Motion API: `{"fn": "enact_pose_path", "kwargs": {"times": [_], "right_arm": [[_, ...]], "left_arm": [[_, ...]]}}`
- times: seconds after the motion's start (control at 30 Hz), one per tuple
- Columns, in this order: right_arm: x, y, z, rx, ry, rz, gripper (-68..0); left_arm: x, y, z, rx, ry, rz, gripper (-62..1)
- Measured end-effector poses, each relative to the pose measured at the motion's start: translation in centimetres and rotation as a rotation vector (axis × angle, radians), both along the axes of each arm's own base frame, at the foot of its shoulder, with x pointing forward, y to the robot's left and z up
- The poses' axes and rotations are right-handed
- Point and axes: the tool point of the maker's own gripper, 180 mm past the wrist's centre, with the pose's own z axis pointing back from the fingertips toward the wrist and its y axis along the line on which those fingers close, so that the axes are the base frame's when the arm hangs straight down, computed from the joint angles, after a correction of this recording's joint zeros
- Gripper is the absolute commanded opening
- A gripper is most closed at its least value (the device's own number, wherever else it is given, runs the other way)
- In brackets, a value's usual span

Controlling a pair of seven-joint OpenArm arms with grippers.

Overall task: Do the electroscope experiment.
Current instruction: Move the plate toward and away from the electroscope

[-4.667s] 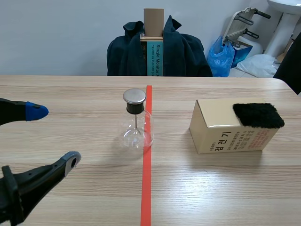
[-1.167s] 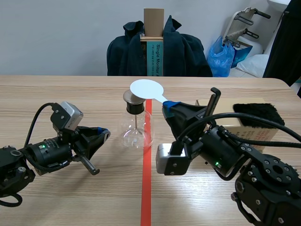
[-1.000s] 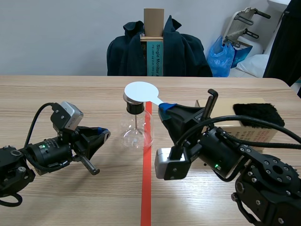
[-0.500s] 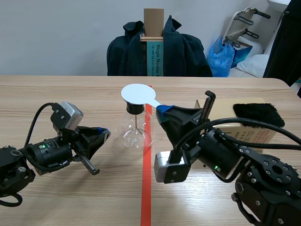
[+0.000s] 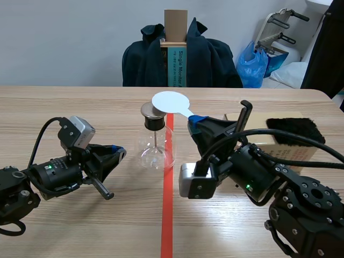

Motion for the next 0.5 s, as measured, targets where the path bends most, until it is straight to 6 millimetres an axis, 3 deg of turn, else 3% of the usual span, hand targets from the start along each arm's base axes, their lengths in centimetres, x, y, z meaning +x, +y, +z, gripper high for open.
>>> {"fn": "enact_pose_path", "kwargs": {"times": [0.5], "right_arm": [[3.2, -3.8, 0.3, 0.001, 0.002, -0.256, -66.7]], "left_arm": [[0.0, 0.0, 0.0, 0.0, 0.0, 0.0, -58.1]]}}
